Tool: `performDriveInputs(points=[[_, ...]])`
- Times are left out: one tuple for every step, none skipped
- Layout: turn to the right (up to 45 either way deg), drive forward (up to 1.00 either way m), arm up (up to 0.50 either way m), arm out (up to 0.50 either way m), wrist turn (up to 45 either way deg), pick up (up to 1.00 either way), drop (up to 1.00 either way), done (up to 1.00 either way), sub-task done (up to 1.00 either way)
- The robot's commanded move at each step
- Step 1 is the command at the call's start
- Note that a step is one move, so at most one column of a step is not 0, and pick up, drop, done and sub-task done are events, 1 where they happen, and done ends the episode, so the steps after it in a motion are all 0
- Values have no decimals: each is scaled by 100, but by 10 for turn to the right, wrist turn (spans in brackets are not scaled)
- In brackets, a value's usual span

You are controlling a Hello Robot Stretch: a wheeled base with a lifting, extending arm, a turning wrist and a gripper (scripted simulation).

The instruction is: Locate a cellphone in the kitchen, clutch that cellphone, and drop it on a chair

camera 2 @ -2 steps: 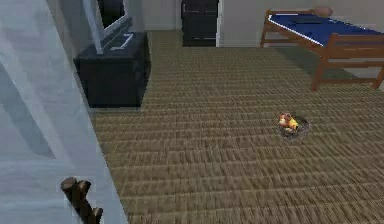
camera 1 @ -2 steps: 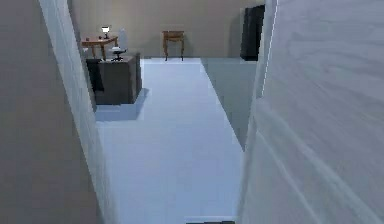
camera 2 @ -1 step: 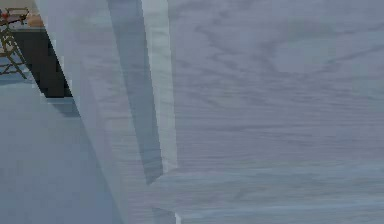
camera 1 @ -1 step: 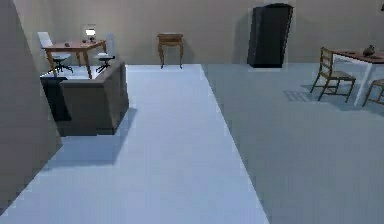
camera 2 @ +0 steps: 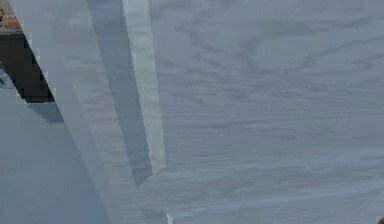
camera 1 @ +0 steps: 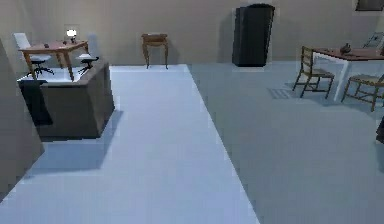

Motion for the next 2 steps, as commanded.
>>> performDriveInputs(points=[[0, 20, 0, 0, 0, 0, 0, 0, 0], [360, 0, 0, 0, 0, 0, 0, 0, 0]])
